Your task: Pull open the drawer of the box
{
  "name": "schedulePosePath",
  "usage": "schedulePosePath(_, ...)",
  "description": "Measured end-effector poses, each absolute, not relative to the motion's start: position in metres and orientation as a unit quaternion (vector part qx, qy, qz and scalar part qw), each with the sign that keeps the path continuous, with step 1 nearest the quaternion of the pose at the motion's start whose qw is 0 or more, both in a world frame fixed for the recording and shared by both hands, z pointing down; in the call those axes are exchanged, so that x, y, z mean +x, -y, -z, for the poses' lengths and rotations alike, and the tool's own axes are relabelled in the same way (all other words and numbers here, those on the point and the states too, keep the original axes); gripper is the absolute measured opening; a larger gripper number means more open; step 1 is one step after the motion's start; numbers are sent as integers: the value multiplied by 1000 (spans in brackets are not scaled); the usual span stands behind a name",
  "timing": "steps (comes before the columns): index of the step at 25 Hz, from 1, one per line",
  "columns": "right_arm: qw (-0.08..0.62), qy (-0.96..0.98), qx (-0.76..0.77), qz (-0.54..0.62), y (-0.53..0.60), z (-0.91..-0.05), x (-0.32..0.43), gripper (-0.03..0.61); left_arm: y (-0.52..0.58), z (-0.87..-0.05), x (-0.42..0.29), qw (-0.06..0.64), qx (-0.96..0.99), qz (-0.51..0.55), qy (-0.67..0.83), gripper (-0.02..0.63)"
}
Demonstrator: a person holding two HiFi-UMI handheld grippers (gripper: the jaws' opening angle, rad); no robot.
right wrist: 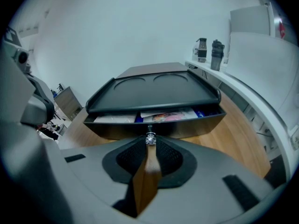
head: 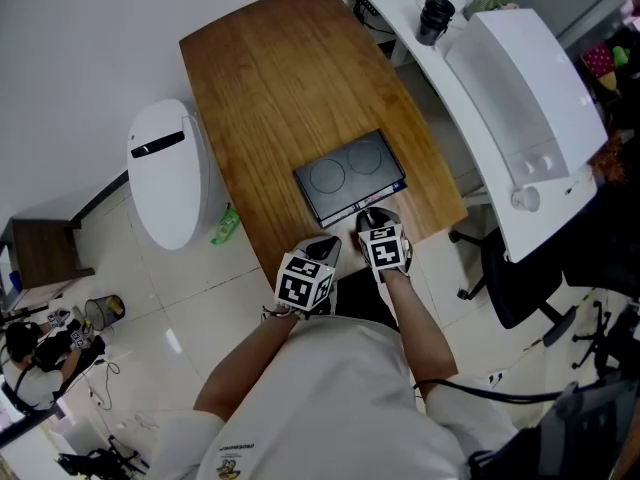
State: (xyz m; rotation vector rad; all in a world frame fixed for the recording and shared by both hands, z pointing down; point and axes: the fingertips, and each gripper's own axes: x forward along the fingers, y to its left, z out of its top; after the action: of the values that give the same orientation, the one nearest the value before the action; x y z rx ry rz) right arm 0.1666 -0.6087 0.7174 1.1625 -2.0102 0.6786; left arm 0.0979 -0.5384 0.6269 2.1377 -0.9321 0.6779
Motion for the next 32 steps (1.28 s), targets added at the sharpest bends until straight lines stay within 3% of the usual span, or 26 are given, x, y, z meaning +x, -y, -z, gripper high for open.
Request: schedulePosePath(32,354,770,456,-273,584,-715,178,57,530,-628,109,344,834,-269,339,0)
